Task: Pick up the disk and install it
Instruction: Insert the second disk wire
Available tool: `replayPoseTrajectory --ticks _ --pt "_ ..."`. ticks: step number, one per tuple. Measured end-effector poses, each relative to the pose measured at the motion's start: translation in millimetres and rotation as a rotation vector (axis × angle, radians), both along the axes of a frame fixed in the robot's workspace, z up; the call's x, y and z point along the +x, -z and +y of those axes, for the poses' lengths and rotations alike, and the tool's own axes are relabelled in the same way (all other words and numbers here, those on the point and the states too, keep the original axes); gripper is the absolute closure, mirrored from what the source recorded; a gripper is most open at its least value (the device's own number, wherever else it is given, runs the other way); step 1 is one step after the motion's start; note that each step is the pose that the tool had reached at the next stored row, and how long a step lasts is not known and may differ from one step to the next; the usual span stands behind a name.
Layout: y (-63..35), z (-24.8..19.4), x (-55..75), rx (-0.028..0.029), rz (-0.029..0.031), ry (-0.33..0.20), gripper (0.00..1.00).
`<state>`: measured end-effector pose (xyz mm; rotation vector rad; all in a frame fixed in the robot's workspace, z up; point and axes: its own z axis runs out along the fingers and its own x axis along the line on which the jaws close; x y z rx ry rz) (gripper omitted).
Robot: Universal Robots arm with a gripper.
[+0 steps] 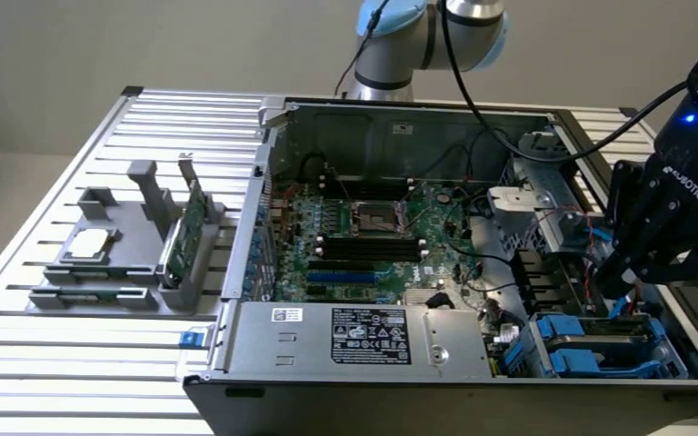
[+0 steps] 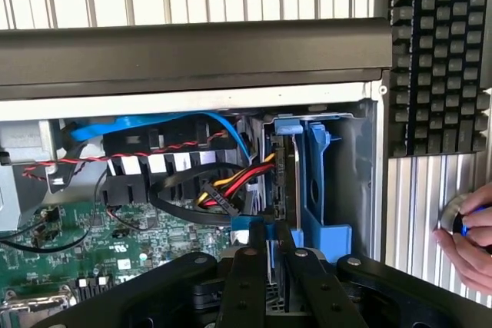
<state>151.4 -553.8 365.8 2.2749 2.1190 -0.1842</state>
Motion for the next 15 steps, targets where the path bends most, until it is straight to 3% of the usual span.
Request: replayPoseTrajectory --ticks 2,6,12,15 --pt "0.7 -1.3 -0.4 0.0049 0.0000 -0.008 0.84" --pt "2.9 -3.7 -1.3 0.0208 0.0000 -0.022 0.84" --pt "7.3 -8.1 -3.1 0.0523 -0.0009 -0.040 0.84" --pt "8.0 -9.8 -4.2 0.0705 -0.0062 -0.049 0.84"
